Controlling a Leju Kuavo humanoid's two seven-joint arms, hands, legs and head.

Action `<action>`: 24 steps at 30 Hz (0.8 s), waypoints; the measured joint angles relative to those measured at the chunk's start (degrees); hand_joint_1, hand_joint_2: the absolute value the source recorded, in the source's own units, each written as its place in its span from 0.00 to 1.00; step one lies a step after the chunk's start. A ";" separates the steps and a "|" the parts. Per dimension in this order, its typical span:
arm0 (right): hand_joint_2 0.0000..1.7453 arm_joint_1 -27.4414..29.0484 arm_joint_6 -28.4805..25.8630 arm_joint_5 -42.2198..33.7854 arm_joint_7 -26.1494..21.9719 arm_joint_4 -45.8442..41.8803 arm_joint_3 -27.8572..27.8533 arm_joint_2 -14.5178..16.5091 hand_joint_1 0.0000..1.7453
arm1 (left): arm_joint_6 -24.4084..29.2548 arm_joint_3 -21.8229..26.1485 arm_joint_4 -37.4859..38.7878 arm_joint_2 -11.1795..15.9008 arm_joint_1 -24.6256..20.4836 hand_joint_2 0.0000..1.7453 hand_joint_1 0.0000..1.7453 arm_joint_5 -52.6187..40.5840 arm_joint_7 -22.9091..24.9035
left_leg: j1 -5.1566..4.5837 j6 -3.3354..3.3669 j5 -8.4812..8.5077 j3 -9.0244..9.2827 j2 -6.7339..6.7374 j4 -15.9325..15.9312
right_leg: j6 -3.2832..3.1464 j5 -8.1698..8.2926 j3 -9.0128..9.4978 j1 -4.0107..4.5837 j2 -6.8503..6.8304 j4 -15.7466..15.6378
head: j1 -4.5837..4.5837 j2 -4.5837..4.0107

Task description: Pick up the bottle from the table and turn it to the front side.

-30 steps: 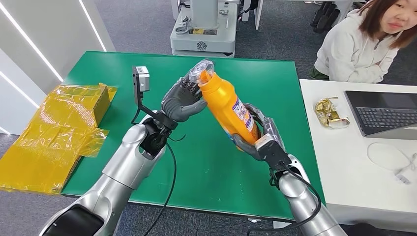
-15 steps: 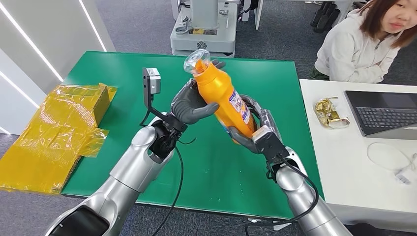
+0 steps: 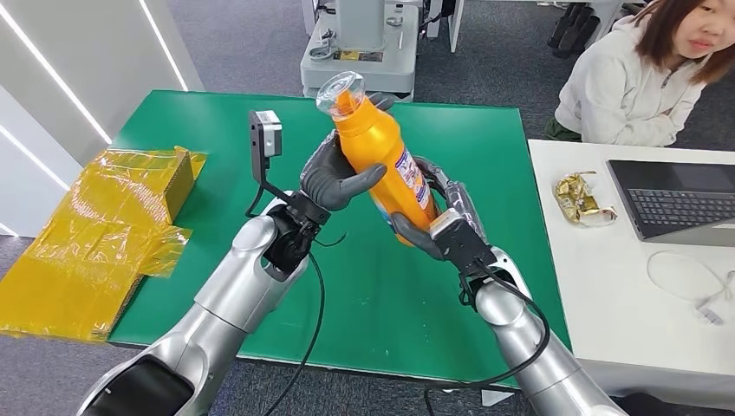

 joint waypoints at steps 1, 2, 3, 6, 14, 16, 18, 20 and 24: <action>1.00 -0.06 0.02 0.27 0.20 0.16 0.01 0.15 1.00 | 0.13 0.01 0.22 0.04 -0.13 1.00 1.00 0.14 0.04 | 0.00 0.00 0.00 0.00 0.00 0.00 | 0.00 0.00 0.00 0.00 0.00 0.00 | 0.00 0.00; 1.00 -0.07 0.03 0.54 0.38 0.30 0.01 0.28 1.00 | 0.28 0.01 0.39 0.08 -0.20 1.00 1.00 0.26 0.13 | 0.00 0.00 0.00 0.00 0.00 0.00 | 0.00 0.00 0.00 0.00 0.00 0.00 | 0.00 0.00; 1.00 -0.06 0.05 0.73 0.51 0.41 0.01 0.38 1.00 | 0.43 0.02 0.53 0.11 -0.23 1.00 1.00 0.33 0.25 | 0.00 0.00 0.00 0.00 0.00 0.00 | 0.00 0.00 -0.01 0.00 0.00 0.00 | 0.01 0.00; 1.00 0.02 0.10 1.12 0.68 0.62 -0.01 0.59 1.00 | 0.75 0.02 0.78 0.25 -0.28 1.00 1.00 0.45 0.55 | 0.00 0.00 0.00 -0.01 0.00 0.00 | 0.00 0.00 -0.01 0.00 0.00 0.00 | 0.01 0.00; 1.00 0.62 0.67 2.21 1.23 0.73 -0.16 0.95 1.00 | 0.86 0.01 1.92 0.31 -0.91 1.00 1.00 0.89 1.18 | 0.00 0.00 0.00 0.00 0.00 0.00 | 0.00 0.00 -0.02 0.00 0.00 -0.01 | 0.01 0.00; 1.00 0.92 0.83 2.43 1.35 0.65 -0.31 0.95 1.00 | 0.81 -0.02 2.23 0.28 -0.96 1.00 1.00 1.08 1.27 | 0.00 0.00 0.00 0.00 0.01 0.01 | 0.00 0.00 -0.02 0.00 0.01 -0.01 | 0.01 0.00; 1.00 1.19 0.95 2.53 1.40 0.56 -0.49 0.95 0.95 | 0.79 -0.11 2.43 0.27 -0.96 1.00 1.00 1.14 1.32 | 0.00 0.00 0.00 0.00 0.01 0.01 | 0.00 0.00 -0.02 0.00 0.02 -0.01 | 0.01 0.00; 1.00 1.36 1.00 2.55 1.43 0.52 -0.64 0.95 0.45 | 0.79 -0.25 2.55 0.27 -0.96 1.00 1.00 1.14 1.33 | 0.00 0.00 0.00 0.00 0.01 0.01 | 0.00 0.00 -0.03 0.00 0.02 -0.01 | 0.01 0.00; 1.00 1.89 1.34 2.70 1.38 0.20 -0.72 0.95 0.00 | 1.13 -0.62 2.68 0.28 -1.08 1.00 1.00 0.66 1.03 | 0.00 0.00 0.00 0.00 0.01 0.01 | 0.00 0.00 -0.04 0.00 0.01 -0.01 | 0.01 0.00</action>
